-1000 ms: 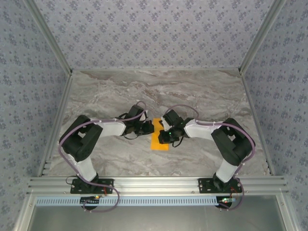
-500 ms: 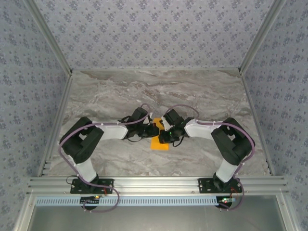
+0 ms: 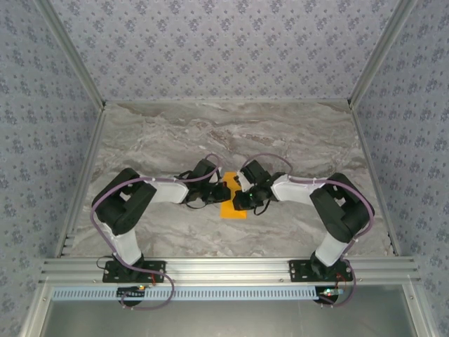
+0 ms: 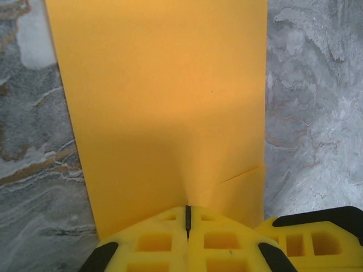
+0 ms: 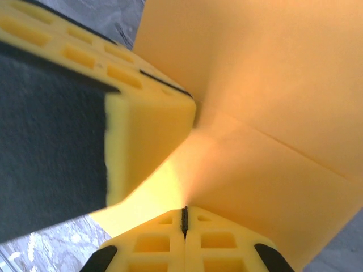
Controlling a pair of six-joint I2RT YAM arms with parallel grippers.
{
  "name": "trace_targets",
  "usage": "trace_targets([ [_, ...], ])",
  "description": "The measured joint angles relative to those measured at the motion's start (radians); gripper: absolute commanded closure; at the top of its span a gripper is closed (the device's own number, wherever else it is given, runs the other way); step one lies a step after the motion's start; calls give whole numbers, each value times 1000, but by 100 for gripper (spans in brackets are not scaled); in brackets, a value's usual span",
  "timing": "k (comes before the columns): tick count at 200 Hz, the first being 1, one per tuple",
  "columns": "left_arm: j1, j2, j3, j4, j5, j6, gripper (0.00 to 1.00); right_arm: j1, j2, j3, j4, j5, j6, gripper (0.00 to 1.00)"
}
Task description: Fold a paper plane with a square sheet of paper (pick it up from the middle)
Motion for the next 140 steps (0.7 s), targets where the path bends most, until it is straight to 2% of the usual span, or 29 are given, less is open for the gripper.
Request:
trace_targets([
  [49, -3, -10, -16, 12, -8, 0, 100, -5, -114, -130, 13, -20, -7, 97],
  [102, -3, -10, -15, 14, -6, 0, 97, -22, -259, -221, -114, -16, -6, 95],
  [115, -3, -10, -8, 5, -3, 0, 91, -47, -299, -222, -137, -3, 5, 90],
  [140, -3, -13, 27, -44, -11, -14, 68, -108, -362, -206, -127, 13, 56, 73],
])
